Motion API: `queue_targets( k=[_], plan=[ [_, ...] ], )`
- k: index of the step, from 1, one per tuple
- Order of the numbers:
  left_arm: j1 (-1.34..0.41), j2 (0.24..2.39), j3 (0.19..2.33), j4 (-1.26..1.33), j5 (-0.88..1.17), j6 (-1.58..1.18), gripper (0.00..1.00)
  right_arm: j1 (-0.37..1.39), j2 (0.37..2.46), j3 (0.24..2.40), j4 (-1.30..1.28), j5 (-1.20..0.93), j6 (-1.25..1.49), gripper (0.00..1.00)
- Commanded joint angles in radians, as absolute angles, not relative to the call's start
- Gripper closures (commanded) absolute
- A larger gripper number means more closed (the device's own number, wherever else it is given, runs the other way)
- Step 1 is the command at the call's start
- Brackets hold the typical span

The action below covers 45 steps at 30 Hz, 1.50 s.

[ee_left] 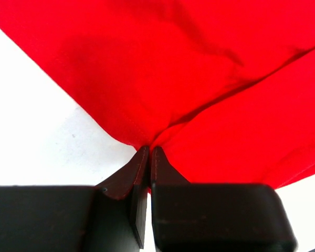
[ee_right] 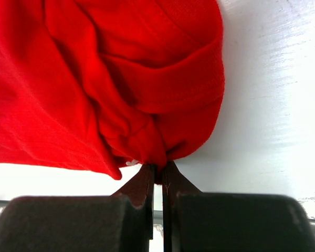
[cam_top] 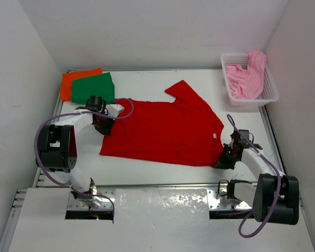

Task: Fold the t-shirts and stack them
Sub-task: Fold the flattened tshirt in 1/3 of the way

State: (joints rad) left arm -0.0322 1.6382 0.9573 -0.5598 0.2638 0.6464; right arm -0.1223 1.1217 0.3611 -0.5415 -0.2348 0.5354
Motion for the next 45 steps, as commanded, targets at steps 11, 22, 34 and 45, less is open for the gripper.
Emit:
queue_targets(
  k=[11,22,34,45],
  plan=[
    [-0.032,1.617,0.989,-0.594,0.25,0.68,0.73,-0.13,1.103,0.339,-0.526,-0.127,0.509,1.0],
    [-0.029,1.612,0.974,-0.591,0.218,0.678,0.85,-0.132,1.111,0.347,-0.525,-0.137,0.5,1.0],
    [-0.029,1.644,0.976,-0.571,0.202,0.675,1.0,-0.132,1.117,0.351,-0.528,-0.144,0.494,1.0],
    [-0.029,1.551,0.999,-0.547,0.218,0.649,1.0,-0.133,1.111,0.351,-0.541,-0.124,0.488,1.0]
  ],
)
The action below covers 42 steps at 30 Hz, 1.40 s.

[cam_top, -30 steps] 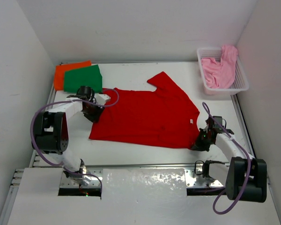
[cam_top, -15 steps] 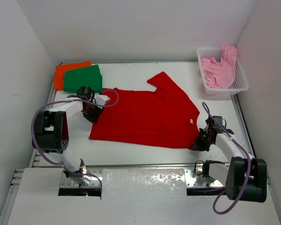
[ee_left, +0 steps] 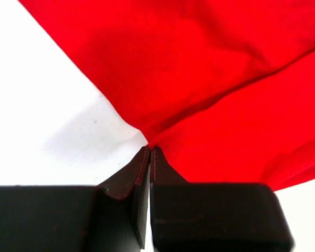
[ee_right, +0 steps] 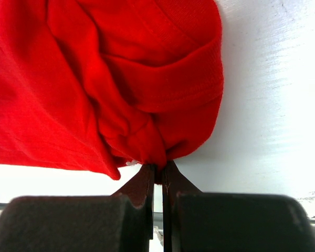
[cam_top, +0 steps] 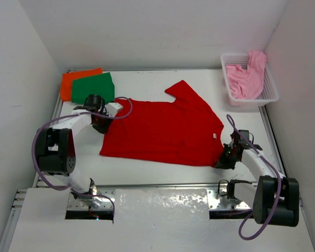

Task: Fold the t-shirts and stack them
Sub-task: Fold the flattened tshirt in 1/3 of the way

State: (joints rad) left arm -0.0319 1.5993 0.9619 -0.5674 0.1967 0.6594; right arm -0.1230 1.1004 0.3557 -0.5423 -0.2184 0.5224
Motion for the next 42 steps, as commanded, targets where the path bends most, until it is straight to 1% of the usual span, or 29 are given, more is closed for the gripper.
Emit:
queue_targets(
  k=[1,5,12,17,18,20,21,24,26,28,30,31,32,33,34,35,38,40,42],
  plan=[
    [-0.029,1.552,1.0,-0.552,0.221,0.649,1.0,-0.133,1.111,0.351,-0.541,-0.124,0.488,1.0],
    [-0.029,1.552,0.996,-0.557,0.21,0.653,1.0,-0.137,1.112,0.35,-0.541,-0.127,0.485,1.0],
    [-0.028,1.578,0.98,-0.485,0.153,0.635,1.0,-0.141,1.109,0.345,-0.545,-0.123,0.477,1.0],
    [-0.028,1.612,0.974,-0.477,0.17,0.609,1.0,-0.144,1.106,0.342,-0.54,-0.129,0.477,1.0],
    [-0.028,1.612,0.971,-0.48,0.173,0.612,0.99,-0.144,1.106,0.342,-0.538,-0.13,0.477,1.0],
    [-0.028,1.611,0.956,-0.486,0.178,0.618,0.91,-0.144,1.104,0.342,-0.54,-0.135,0.479,1.0],
    [-0.026,1.609,0.951,-0.486,0.175,0.62,0.8,-0.144,1.104,0.342,-0.54,-0.137,0.477,1.0],
    [-0.028,1.583,0.937,-0.482,0.12,0.623,0.64,-0.144,1.109,0.345,-0.538,-0.141,0.476,1.0],
    [-0.028,1.546,0.945,-0.488,0.069,0.647,0.61,-0.144,1.112,0.348,-0.537,-0.146,0.476,1.0],
    [-0.028,1.448,0.954,-0.491,0.057,0.67,0.58,-0.144,1.112,0.35,-0.537,-0.144,0.472,1.0],
    [-0.028,1.347,0.976,-0.534,0.099,0.741,0.57,-0.144,1.112,0.353,-0.537,-0.146,0.472,1.0],
    [-0.029,1.333,0.989,-0.573,0.179,0.777,0.57,-0.144,1.114,0.353,-0.537,-0.147,0.471,1.0],
    [-0.034,1.332,1.015,-0.686,0.219,0.852,0.58,-0.143,1.115,0.356,-0.537,-0.15,0.471,1.0],
    [-0.037,1.33,1.009,-0.733,0.247,0.886,0.59,-0.144,1.114,0.357,-0.537,-0.152,0.471,1.0],
    [-0.058,1.327,0.988,-0.765,0.265,0.92,0.59,-0.144,1.112,0.359,-0.537,-0.152,0.472,1.0],
    [-0.073,1.322,0.915,-0.806,0.253,0.984,0.59,-0.144,1.114,0.362,-0.537,-0.153,0.474,1.0],
    [-0.153,1.307,0.767,-0.837,0.172,1.038,0.55,-0.144,1.114,0.364,-0.535,-0.156,0.472,1.0],
    [-0.207,1.299,0.715,-0.798,0.141,1.028,0.54,-0.143,1.114,0.362,-0.535,-0.153,0.472,1.0],
    [-0.219,1.292,0.661,-0.741,0.12,1.012,0.52,-0.144,1.112,0.357,-0.531,-0.155,0.474,1.0]
  ],
)
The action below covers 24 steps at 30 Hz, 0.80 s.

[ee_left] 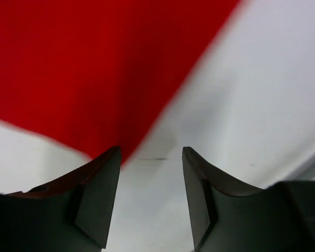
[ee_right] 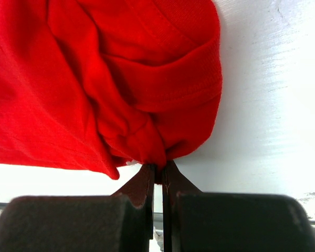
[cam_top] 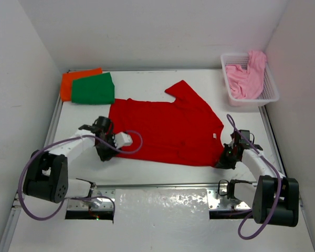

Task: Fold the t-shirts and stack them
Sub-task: Fold the flattened tshirt in 1/3 of the way

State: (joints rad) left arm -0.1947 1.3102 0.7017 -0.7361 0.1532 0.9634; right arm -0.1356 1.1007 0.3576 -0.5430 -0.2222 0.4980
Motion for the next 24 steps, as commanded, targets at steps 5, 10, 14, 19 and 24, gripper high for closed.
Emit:
queue_targets(
  k=[5,10,14,19,24],
  plan=[
    [-0.219,1.298,0.603,-0.571,0.031,0.976,0.49,-0.144,1.114,0.36,-0.525,-0.152,0.477,1.0],
    [-0.219,1.29,0.598,-0.519,0.025,0.943,0.49,-0.144,1.118,0.364,-0.518,-0.153,0.479,1.0],
    [-0.219,1.287,0.558,-0.479,0.009,0.959,0.49,-0.144,1.115,0.367,-0.525,-0.15,0.476,1.0],
    [-0.219,1.305,0.511,-0.391,-0.032,0.948,0.62,-0.146,1.114,0.383,-0.54,-0.143,0.465,1.0],
    [-0.219,1.286,0.528,-0.48,-0.018,0.924,1.0,-0.149,1.078,0.382,-0.564,-0.111,0.48,1.0]
  ],
)
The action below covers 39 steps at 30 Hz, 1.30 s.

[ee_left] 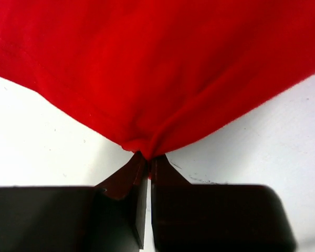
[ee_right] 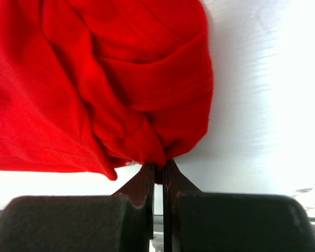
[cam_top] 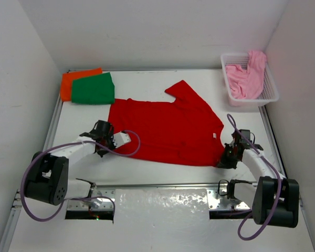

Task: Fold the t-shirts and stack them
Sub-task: Fold the flattened tshirt in 1/3 of the way

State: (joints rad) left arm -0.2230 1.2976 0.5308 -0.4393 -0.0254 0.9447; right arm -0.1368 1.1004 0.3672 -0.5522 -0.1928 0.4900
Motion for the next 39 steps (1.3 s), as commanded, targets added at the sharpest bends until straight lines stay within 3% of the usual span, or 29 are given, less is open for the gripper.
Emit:
queue_targets(
  k=[1,9,16,18,19,20,22,23,26,28,30,33,39],
  plan=[
    [-0.219,1.258,0.528,-0.506,-0.012,0.92,1.0,-0.152,1.05,0.377,-0.569,-0.106,0.488,1.0],
    [-0.259,1.053,0.497,-0.684,0.035,0.839,1.0,-0.16,0.93,0.367,-0.638,-0.077,0.545,1.0],
    [-0.285,1.066,0.583,-0.818,0.117,0.818,1.0,-0.16,0.855,0.376,-0.692,-0.074,0.581,1.0],
    [-0.285,1.074,0.588,-0.824,0.109,0.808,0.92,-0.16,0.839,0.377,-0.698,-0.075,0.587,1.0],
    [-0.285,1.075,0.591,-0.824,0.103,0.804,0.81,-0.16,0.839,0.379,-0.712,-0.074,0.589,0.88],
    [-0.285,1.077,0.592,-0.828,0.1,0.799,0.55,-0.16,0.839,0.383,-0.721,-0.065,0.589,0.73],
    [-0.285,1.088,0.598,-0.844,0.063,0.814,0.44,-0.16,0.83,0.397,-0.745,-0.052,0.58,0.43],
    [-0.285,1.095,0.598,-0.851,0.04,0.824,0.34,-0.16,0.824,0.431,-0.758,-0.031,0.574,0.4],
    [-0.256,1.085,0.613,-0.842,-0.083,0.865,0.29,-0.16,0.798,0.563,-0.791,0.026,0.528,0.31],
    [-0.125,1.083,0.691,-0.79,-0.074,0.893,0.23,-0.16,0.814,0.708,-0.796,0.026,0.46,0.29],
    [-0.013,1.12,0.776,-0.746,-0.042,0.859,0.22,-0.158,0.853,0.812,-0.776,0.005,0.402,0.3],
    [0.047,1.254,0.995,-0.706,0.081,0.685,0.3,-0.124,1.007,1.02,-0.721,-0.125,0.376,0.35],
    [0.158,1.534,1.198,-0.663,0.317,0.326,0.36,0.129,1.53,1.62,-0.726,-0.105,0.27,0.33]
  ],
)
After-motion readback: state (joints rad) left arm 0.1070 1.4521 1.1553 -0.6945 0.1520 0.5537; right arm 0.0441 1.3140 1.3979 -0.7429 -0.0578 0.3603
